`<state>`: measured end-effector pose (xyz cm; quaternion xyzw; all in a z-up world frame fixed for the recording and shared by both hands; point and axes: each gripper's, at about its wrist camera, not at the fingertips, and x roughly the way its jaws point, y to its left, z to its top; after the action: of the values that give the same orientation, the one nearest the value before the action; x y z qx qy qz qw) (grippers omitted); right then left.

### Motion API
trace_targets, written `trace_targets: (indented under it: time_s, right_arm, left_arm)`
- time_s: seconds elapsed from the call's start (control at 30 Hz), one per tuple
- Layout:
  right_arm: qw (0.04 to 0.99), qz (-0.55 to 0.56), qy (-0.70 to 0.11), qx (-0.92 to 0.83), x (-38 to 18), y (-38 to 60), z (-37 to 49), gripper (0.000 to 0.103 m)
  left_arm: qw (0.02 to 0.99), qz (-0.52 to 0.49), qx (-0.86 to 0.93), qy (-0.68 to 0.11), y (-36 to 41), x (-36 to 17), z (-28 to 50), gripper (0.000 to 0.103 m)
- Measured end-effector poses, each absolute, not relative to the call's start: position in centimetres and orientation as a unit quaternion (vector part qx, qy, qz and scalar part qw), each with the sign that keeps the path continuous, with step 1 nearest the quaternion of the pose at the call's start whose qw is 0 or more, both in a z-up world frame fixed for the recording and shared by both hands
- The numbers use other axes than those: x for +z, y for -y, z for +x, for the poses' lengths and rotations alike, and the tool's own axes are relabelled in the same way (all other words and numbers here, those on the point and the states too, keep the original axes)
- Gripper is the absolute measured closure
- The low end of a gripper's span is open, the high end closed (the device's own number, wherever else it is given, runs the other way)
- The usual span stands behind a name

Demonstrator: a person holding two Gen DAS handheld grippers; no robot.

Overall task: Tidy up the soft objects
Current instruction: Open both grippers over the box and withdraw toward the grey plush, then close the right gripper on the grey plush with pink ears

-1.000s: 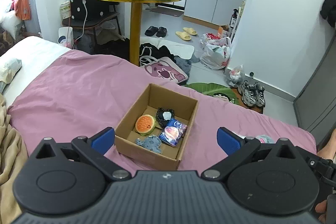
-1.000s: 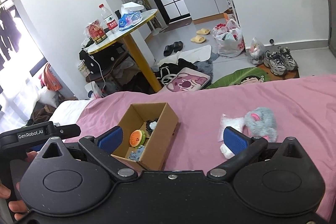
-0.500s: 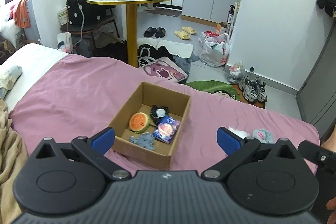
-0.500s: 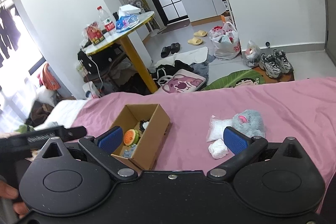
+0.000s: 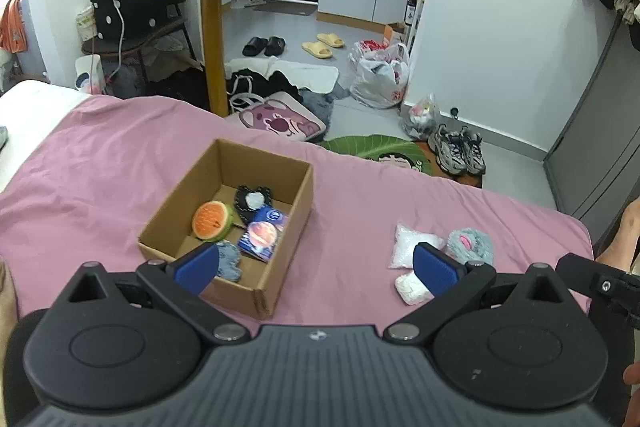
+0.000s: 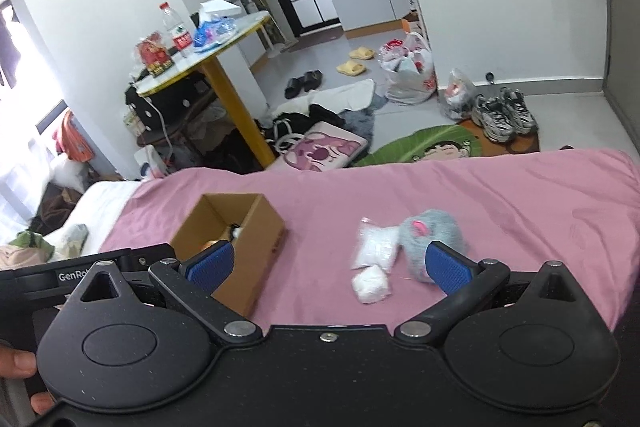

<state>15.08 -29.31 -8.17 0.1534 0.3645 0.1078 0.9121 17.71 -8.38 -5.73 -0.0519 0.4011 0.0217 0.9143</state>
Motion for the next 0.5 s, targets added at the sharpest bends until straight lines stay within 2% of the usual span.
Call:
trace_targets:
  time_s: [0.5]
  right_arm:
    - [0.906,0.127,-0.396,0.081,-11.6,31.1,18.7,0.000]
  left_arm:
    - [0.905,-0.041,-0.002,-0.424,12.0,-9.0,21.0,0.003]
